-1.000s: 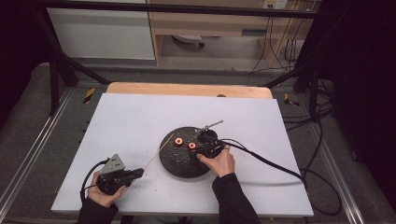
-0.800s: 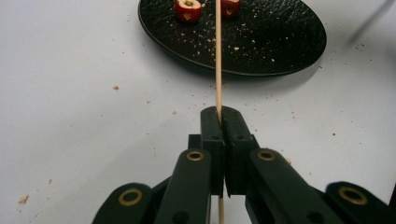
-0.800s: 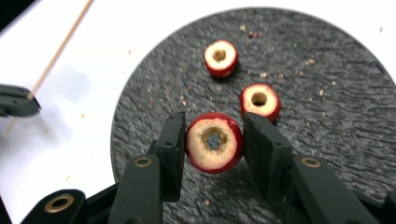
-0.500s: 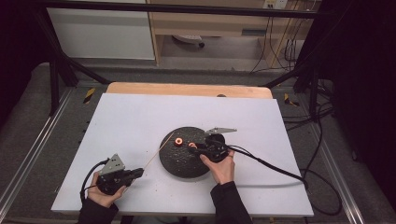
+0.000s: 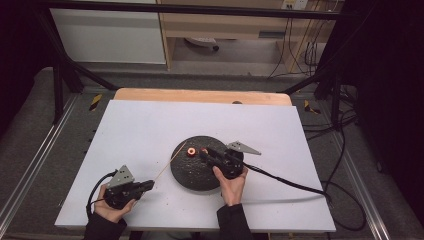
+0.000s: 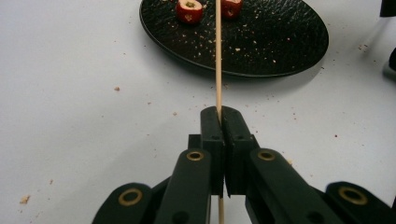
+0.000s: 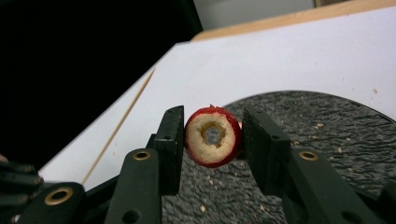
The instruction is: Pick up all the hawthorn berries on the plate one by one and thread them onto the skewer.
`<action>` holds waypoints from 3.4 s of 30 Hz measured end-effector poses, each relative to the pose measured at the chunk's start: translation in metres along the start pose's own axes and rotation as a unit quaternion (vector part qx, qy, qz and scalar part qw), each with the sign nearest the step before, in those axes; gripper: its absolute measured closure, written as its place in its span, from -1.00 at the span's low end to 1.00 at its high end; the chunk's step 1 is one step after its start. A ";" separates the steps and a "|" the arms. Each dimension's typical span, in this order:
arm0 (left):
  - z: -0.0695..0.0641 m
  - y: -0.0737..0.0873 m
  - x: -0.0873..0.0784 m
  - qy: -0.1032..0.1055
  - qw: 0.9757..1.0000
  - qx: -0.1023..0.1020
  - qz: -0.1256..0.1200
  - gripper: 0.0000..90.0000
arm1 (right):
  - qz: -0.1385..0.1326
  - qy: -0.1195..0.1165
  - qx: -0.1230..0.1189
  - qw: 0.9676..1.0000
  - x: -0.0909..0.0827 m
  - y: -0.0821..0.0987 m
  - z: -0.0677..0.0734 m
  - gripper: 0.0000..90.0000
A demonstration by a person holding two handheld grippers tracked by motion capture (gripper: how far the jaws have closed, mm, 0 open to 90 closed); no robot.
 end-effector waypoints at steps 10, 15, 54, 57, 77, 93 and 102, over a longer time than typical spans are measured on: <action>-0.003 -0.001 0.002 0.000 1.000 0.001 0.001 0.96 | -0.068 -0.009 0.013 0.998 -0.002 0.015 0.002 0.36; -0.004 -0.001 0.003 0.002 1.000 0.003 0.002 0.96 | -0.098 -0.017 0.020 0.995 -0.009 0.011 0.002 0.36; -0.042 -0.015 0.028 0.026 1.000 -0.016 -0.005 0.96 | -0.197 -0.024 0.086 0.976 0.003 0.002 -0.003 0.36; -0.044 -0.015 0.029 0.025 1.000 -0.019 -0.006 0.96 | -0.200 -0.026 0.089 0.975 0.004 0.003 -0.003 0.36; -0.047 -0.015 0.030 0.021 0.999 -0.024 -0.013 0.96 | -0.205 -0.029 0.092 0.974 0.004 0.004 -0.004 0.36; -0.061 -0.021 0.038 0.007 0.997 -0.064 -0.035 0.96 | -0.213 -0.038 0.102 0.971 0.007 0.008 -0.003 0.36; -0.065 -0.030 0.045 0.005 0.996 -0.079 -0.042 0.97 | -0.209 -0.046 0.107 0.971 0.007 0.009 -0.003 0.36</action>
Point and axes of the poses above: each handheld gripper's, and its own axes: x roughly forward along the jaws, y roughly out of its underside, z roughly to its left, the point moved 1 cm from there along x, roughly forward along the jaws, and after that the axes turned 6 degrees about z, right-handed, at the moved point
